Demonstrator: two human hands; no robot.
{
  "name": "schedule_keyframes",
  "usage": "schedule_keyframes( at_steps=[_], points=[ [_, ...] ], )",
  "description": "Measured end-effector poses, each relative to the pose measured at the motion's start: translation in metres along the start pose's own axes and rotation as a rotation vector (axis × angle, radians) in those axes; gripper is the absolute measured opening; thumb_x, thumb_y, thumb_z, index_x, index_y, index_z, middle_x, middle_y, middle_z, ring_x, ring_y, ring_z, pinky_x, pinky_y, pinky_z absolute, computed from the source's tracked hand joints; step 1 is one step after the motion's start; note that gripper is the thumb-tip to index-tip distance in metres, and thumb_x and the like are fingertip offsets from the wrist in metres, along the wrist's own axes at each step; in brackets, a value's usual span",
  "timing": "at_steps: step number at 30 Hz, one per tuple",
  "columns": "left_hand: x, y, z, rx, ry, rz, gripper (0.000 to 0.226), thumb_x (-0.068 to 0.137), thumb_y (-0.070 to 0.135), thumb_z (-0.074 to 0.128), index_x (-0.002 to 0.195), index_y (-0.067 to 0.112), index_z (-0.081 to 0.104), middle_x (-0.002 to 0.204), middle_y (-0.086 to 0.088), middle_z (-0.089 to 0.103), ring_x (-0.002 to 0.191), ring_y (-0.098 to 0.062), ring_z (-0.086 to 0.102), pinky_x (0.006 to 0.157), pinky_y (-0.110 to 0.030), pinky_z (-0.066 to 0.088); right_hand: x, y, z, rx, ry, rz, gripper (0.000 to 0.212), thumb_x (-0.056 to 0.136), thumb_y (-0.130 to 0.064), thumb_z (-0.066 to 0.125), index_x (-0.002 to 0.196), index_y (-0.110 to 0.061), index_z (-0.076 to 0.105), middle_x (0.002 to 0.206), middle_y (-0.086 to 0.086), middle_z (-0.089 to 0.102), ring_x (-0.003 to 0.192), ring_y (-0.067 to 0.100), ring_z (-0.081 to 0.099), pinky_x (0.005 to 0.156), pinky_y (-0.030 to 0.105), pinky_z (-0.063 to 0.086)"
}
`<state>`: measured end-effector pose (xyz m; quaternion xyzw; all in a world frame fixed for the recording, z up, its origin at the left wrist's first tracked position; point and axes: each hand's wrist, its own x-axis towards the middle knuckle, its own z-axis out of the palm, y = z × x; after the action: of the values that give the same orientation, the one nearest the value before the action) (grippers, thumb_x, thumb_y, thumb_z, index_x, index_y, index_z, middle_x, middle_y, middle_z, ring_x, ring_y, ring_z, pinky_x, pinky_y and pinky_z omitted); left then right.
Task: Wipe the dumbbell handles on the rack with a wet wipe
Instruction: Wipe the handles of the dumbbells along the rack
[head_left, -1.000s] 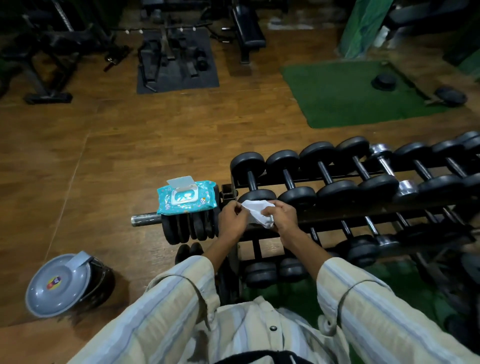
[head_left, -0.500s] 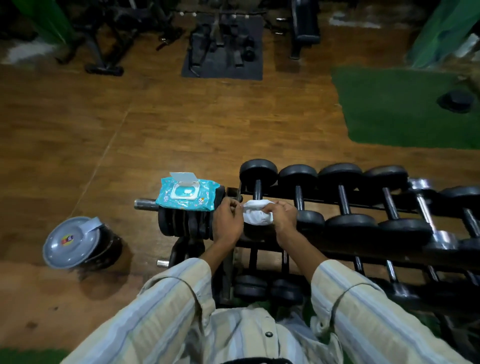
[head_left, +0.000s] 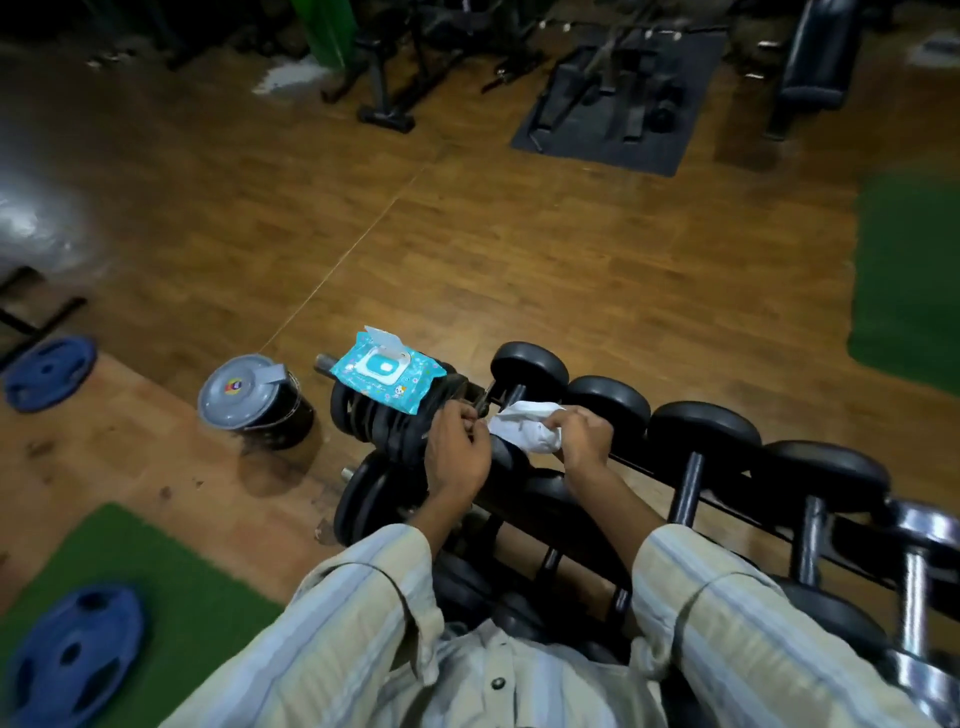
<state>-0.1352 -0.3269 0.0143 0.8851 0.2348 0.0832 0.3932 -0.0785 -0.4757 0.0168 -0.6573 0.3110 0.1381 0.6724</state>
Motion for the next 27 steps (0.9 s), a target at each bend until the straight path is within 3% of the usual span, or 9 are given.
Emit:
schedule_keyframes(
  at_steps=[6,8,11,15,17,21,25,27],
  points=[
    [-0.004,0.009,0.008,0.098,0.070,-0.052,0.021,0.087,0.016,0.063,0.104,0.019,0.051,0.102,-0.001,0.050,0.101,-0.027,0.054,0.084,-0.047,0.049,0.019,-0.013,0.005,-0.041,-0.035,0.013,0.016,0.078,-0.010,0.071,0.064,-0.010,0.064,0.064,0.004,0.056,0.061,0.021,0.049,0.059,0.030,0.039],
    [0.001,0.008,0.013,0.151,0.079,-0.063,0.020,0.088,0.017,0.062,0.105,0.018,0.052,0.105,-0.004,0.052,0.106,-0.030,0.052,0.088,-0.048,0.047,0.026,-0.012,0.010,-0.098,-0.087,-0.003,0.018,0.083,-0.015,0.070,0.068,-0.006,0.065,0.063,0.005,0.057,0.057,0.019,0.050,0.054,0.028,0.036],
    [0.002,0.003,0.022,0.205,0.108,-0.101,0.012,0.091,0.017,0.059,0.102,0.016,0.055,0.105,-0.007,0.052,0.107,-0.032,0.050,0.091,-0.050,0.045,0.035,0.001,0.012,-0.176,-0.132,0.010,0.024,0.083,-0.020,0.067,0.072,0.000,0.069,0.066,0.007,0.062,0.062,0.022,0.056,0.059,0.031,0.040],
    [0.002,0.003,0.035,0.236,0.180,-0.163,0.006,0.093,0.014,0.056,0.099,0.014,0.058,0.107,-0.010,0.050,0.105,-0.033,0.046,0.092,-0.047,0.041,0.050,0.016,0.013,-0.292,-0.210,0.054,0.026,0.079,-0.024,0.066,0.057,-0.011,0.066,0.062,0.008,0.066,0.063,0.025,0.059,0.062,0.036,0.042],
    [0.006,0.002,0.040,0.208,0.218,-0.196,0.006,0.092,0.012,0.056,0.097,0.014,0.055,0.106,-0.012,0.048,0.102,-0.034,0.044,0.090,-0.046,0.038,0.053,0.020,0.014,-0.391,-0.302,-0.002,0.023,0.082,-0.022,0.070,0.064,-0.008,0.073,0.073,0.012,0.074,0.065,0.021,0.064,0.063,0.034,0.049],
    [0.012,-0.001,0.049,0.178,0.264,-0.224,0.006,0.091,0.014,0.054,0.095,0.015,0.050,0.102,-0.011,0.047,0.095,-0.033,0.044,0.085,-0.048,0.038,0.052,0.022,0.019,-0.500,-0.516,-0.174,0.012,0.087,-0.005,0.076,0.082,-0.016,0.080,0.085,-0.003,0.077,0.075,0.005,0.070,0.068,0.021,0.056],
    [0.018,-0.005,0.057,0.117,0.315,-0.256,0.014,0.086,0.022,0.046,0.093,0.012,0.053,0.100,-0.014,0.049,0.092,-0.033,0.045,0.081,-0.047,0.038,0.056,0.019,0.028,-0.566,-0.566,-0.355,0.007,0.083,-0.009,0.084,0.088,-0.013,0.082,0.088,-0.007,0.078,0.086,0.000,0.072,0.081,0.020,0.057],
    [0.021,-0.004,0.058,0.041,0.335,-0.303,0.017,0.085,0.023,0.045,0.092,0.011,0.055,0.099,-0.016,0.052,0.093,-0.035,0.047,0.083,-0.047,0.037,0.060,0.017,0.031,-0.670,-0.585,-0.445,0.007,0.082,-0.012,0.085,0.087,-0.016,0.083,0.087,-0.009,0.078,0.086,-0.001,0.072,0.078,0.019,0.055]
  ],
)
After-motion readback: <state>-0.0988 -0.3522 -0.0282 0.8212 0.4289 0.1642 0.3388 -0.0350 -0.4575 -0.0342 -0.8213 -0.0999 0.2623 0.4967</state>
